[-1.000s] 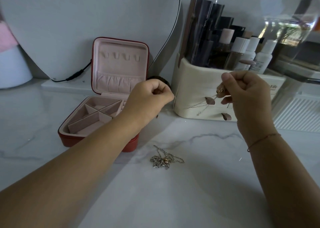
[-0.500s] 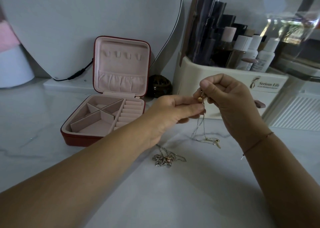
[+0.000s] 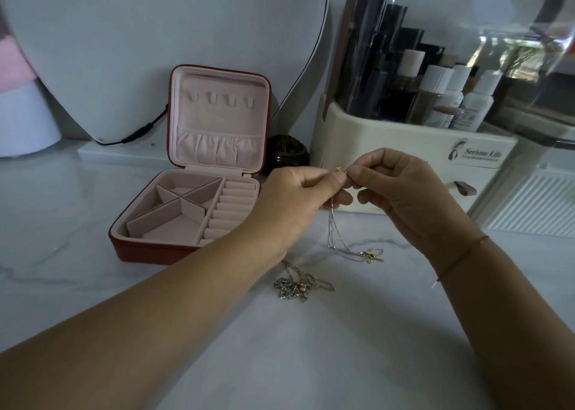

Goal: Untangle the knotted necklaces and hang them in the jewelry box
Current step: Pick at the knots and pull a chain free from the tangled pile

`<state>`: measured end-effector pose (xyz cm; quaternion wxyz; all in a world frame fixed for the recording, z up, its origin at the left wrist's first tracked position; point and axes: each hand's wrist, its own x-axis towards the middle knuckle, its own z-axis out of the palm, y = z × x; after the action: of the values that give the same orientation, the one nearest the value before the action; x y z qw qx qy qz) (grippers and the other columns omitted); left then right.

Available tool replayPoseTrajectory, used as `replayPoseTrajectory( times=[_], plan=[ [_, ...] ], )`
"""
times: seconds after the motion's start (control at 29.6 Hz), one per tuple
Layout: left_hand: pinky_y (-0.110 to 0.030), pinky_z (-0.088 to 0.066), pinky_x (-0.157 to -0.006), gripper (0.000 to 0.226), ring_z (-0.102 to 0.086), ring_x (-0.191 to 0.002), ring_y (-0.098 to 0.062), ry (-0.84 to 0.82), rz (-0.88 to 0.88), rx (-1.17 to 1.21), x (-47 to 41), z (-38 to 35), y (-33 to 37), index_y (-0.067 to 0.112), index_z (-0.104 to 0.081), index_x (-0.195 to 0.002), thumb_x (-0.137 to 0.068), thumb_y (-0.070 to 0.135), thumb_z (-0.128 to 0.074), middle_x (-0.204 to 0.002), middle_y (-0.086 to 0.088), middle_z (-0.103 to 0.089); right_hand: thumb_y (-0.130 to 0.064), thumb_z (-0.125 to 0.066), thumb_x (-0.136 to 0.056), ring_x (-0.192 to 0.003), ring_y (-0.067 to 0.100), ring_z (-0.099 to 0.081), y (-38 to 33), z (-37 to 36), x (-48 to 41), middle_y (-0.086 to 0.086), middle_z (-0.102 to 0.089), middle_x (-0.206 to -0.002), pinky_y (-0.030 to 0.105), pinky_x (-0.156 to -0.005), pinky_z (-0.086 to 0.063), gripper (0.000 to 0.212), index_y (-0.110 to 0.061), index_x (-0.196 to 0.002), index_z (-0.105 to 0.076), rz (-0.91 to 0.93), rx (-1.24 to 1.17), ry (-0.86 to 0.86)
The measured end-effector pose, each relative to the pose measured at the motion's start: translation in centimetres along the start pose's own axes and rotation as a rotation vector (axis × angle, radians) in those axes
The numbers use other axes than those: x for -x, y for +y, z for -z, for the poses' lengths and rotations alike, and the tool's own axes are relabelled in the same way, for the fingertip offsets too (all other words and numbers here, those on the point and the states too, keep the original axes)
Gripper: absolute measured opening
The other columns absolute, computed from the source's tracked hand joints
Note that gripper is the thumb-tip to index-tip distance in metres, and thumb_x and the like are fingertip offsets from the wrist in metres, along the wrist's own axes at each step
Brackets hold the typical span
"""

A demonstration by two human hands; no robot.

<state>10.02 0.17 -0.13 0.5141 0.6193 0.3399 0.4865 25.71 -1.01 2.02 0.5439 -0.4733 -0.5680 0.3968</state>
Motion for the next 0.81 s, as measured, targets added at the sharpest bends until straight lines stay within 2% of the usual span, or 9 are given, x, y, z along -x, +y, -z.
replayPoseTrajectory(
  times=[0.07,0.14,0.24,0.37,0.51,0.61,0.71,0.81],
  plan=[
    [-0.009,-0.046,-0.063,0.01,-0.066,-0.07,-0.004,0.029,-0.027,-0.008,-0.03,0.13,0.03,0.014,-0.074,-0.089,-0.087,0.017,-0.065,-0.073,-0.002,-0.074,-0.009,-0.066,-0.078,-0.063,0.011,-0.057,0.17,0.0,-0.03,0.006,-0.065,-0.071,0.019,-0.059,-0.048,0.014,-0.004,-0.09,-0.063,-0.027,-0.046,-0.04],
    [-0.009,-0.048,-0.065,0.006,-0.067,-0.067,-0.006,0.029,-0.023,-0.002,-0.01,0.24,0.2,0.012,-0.075,-0.086,-0.083,0.014,-0.07,-0.07,-0.002,-0.073,-0.014,-0.064,-0.074,-0.064,0.009,-0.056,0.06,0.1,0.0,0.006,-0.064,-0.074,0.017,-0.059,-0.049,0.027,-0.004,-0.099,-0.065,-0.063,-0.098,-0.1],
    [-0.007,-0.047,-0.063,0.008,-0.067,-0.063,-0.004,0.021,-0.006,-0.012,0.12,0.21,0.51,0.007,-0.074,-0.083,-0.077,0.012,-0.075,-0.068,-0.001,-0.072,-0.024,-0.058,-0.08,-0.073,0.013,-0.057,-0.06,0.13,0.16,0.011,-0.064,-0.082,0.018,-0.063,-0.047,0.038,0.0,-0.108,-0.066,-0.127,-0.109,-0.252],
    [-0.007,-0.047,-0.064,0.011,-0.068,-0.064,-0.005,0.011,0.011,-0.097,0.18,0.23,0.47,0.011,-0.074,-0.081,-0.075,0.019,-0.078,-0.067,-0.001,-0.072,-0.029,-0.057,-0.082,-0.072,0.015,-0.054,0.19,0.12,0.24,0.01,-0.063,-0.077,0.018,-0.061,-0.046,0.03,-0.006,-0.093,-0.072,-0.129,-0.033,-0.337],
    [-0.012,-0.051,-0.077,0.006,-0.07,-0.073,-0.004,-0.016,0.0,-0.192,0.1,0.52,0.03,0.018,-0.074,-0.083,-0.081,0.024,-0.073,-0.072,0.002,-0.074,-0.026,-0.067,-0.075,-0.067,0.018,-0.051,0.2,0.04,0.28,0.014,-0.065,-0.075,0.021,-0.058,-0.044,0.031,0.0,-0.093,-0.07,-0.007,0.165,-0.244],
    [-0.016,-0.051,-0.081,0.013,-0.069,-0.08,-0.004,-0.055,0.02,-0.208,0.02,0.52,-0.18,0.017,-0.075,-0.089,-0.088,0.026,-0.066,-0.078,0.004,-0.075,-0.02,-0.068,-0.081,-0.056,0.01,-0.052,0.2,-0.22,0.26,0.005,-0.068,-0.066,0.02,-0.053,-0.045,0.013,-0.008,-0.083,-0.071,0.125,0.303,-0.129],
    [-0.014,-0.046,-0.077,0.015,-0.066,-0.082,-0.003,-0.095,0.042,-0.209,0.02,0.32,-0.15,0.019,-0.074,-0.092,-0.091,0.024,-0.059,-0.083,0.006,-0.075,-0.013,-0.065,-0.087,-0.051,0.01,-0.05,0.31,-0.03,0.02,-0.001,-0.065,-0.06,0.02,-0.051,-0.043,0.011,-0.008,-0.079,-0.07,0.154,0.34,-0.02],
    [-0.007,-0.045,-0.068,0.014,-0.066,-0.079,-0.003,-0.088,0.044,-0.177,0.05,0.21,-0.1,0.019,-0.073,-0.095,-0.092,0.02,-0.059,-0.083,0.004,-0.075,-0.012,-0.062,-0.09,-0.052,0.014,-0.05,0.32,-0.02,-0.01,0.009,-0.065,-0.064,0.021,-0.05,-0.043,0.013,-0.007,-0.08,-0.069,0.123,0.305,-0.005]
  ],
)
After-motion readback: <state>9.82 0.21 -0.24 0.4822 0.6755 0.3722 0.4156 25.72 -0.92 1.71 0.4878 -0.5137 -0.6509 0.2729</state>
